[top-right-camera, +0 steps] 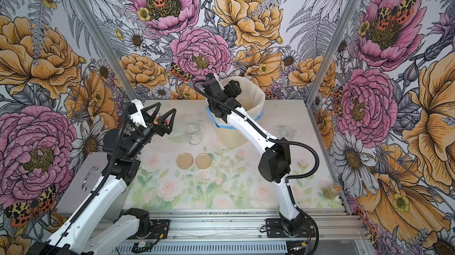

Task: Empty moldy tea leaves from jars
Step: Pour the moldy tea leaves from the jar into the trash bin.

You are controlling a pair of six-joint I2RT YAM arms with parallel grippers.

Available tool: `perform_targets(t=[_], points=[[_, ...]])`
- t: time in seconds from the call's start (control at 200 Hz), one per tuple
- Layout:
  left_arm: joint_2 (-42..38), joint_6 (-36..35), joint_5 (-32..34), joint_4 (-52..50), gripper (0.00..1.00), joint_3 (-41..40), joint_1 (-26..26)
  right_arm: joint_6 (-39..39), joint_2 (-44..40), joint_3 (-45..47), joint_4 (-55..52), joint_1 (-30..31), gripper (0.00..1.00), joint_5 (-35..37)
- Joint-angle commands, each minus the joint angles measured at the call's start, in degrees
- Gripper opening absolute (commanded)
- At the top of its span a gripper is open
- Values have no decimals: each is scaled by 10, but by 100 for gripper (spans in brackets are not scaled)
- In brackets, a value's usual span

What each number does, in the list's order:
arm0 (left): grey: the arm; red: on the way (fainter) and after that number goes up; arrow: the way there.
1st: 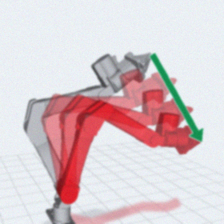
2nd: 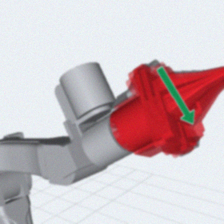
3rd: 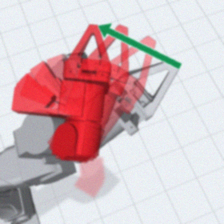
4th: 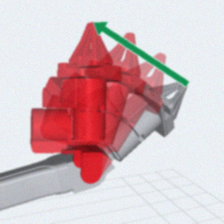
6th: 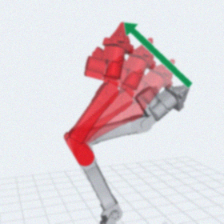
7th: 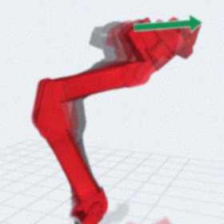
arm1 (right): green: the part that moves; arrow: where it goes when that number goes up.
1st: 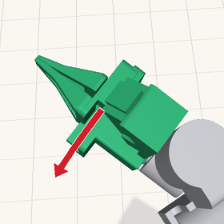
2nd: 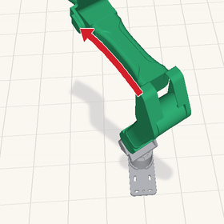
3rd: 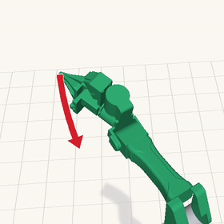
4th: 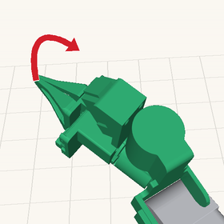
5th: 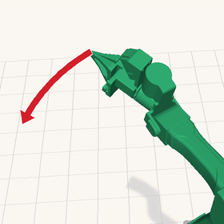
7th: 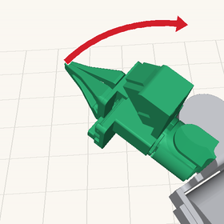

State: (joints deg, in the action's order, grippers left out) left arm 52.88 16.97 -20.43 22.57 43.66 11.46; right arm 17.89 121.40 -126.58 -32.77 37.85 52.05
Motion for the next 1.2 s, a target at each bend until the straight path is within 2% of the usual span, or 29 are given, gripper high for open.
perform_targets(t=[0.0, 0.05, 0.16, 0.285, 0.41, 0.52, 0.706, 0.876, 1.046, 1.196], points=[[3, 8, -10, 17, 99, 8, -3, -20, -39, -15, 11, 5, 55, -8], [9, 5, -9, 16, 99, 7, -4, -15, -31, -23, 4, 10, 57, -7], [26, 13, -9, 34, 99, 4, -3, -118, -62, -9, -31, -11, 57, -75], [43, 17, -6, 51, 99, 8, 2, -194, -80, -15, -60, -35, 57, -136], [73, 14, -8, 70, 99, 15, 4, -325, -87, -52, -102, -75, 56, -257], [131, 26, -26, 104, 99, 36, 6, -442, -109, -42, -104, -114, 56, -352], [184, 20, -35, 114, 99, 79, 37, -586, -113, -35, -75, -168, 56, -500], [192, 19, -25, 120, 99, 71, 47, -642, -134, -5, -28, -176, 56, -536], [179, 21, -29, 120, 99, 63, 42, -627, -155, 24, -29, -191, 56, -514], [136, 10, -18, 83, 99, 52, 37, -621, -157, 32, -28, -206, 56, -519]])
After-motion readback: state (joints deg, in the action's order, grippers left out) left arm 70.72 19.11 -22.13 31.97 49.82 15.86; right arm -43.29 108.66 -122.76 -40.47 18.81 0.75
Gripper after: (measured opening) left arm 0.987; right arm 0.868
